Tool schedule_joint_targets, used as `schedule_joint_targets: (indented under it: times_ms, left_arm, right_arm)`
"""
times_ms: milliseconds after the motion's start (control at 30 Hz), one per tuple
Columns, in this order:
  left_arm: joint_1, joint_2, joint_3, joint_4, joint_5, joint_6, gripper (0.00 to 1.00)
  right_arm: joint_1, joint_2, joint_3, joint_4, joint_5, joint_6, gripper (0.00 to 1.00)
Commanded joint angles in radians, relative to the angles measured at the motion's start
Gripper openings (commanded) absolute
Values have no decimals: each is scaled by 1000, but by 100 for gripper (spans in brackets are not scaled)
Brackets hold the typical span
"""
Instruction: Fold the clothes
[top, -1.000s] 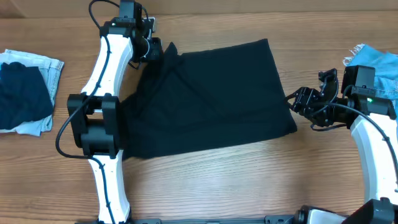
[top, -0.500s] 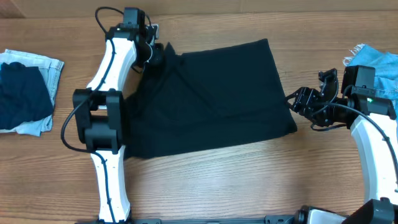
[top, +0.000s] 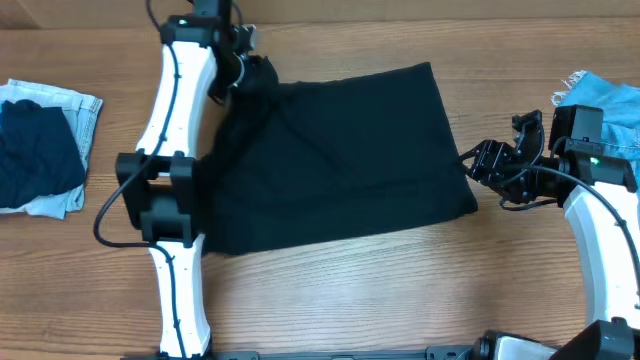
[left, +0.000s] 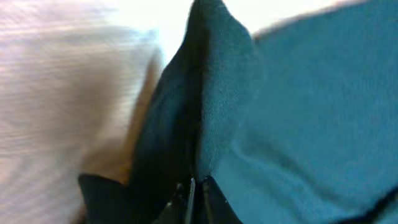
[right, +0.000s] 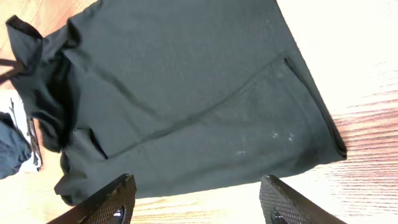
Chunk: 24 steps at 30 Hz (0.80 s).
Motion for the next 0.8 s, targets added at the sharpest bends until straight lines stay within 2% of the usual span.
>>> schedule_joint_targets:
  times_ms: [0,100,267,367,500,633,767]
  left_arm:
    - [-79,-6,21,-48,1,5,16]
    - [-120,-6,21,-105,-70,4,21]
    - [-145,-6,21,-169,-184,-15,23]
    - [-102,-4,21,-152,-230,-45,41]
    - [-4,3,19,-141,-193,-109,58]
    - [53,51,19,-107,4,-110,57]
    - [50,130,19,-104,44,-175,53]
  right_arm:
    - [-2,-3,20,3,6,-2,68]
    - [-2,-3,20,3,7,-2,68]
    - [-2,-3,20,4,7,-2,68]
    - [-2,-3,20,5,6,-2,68]
    - [-2,-3,20,3,7,-2,68]
    - [-2,-3,20,11,7,-2,68]
    - [-2,-3,20,1,6,-2,68]
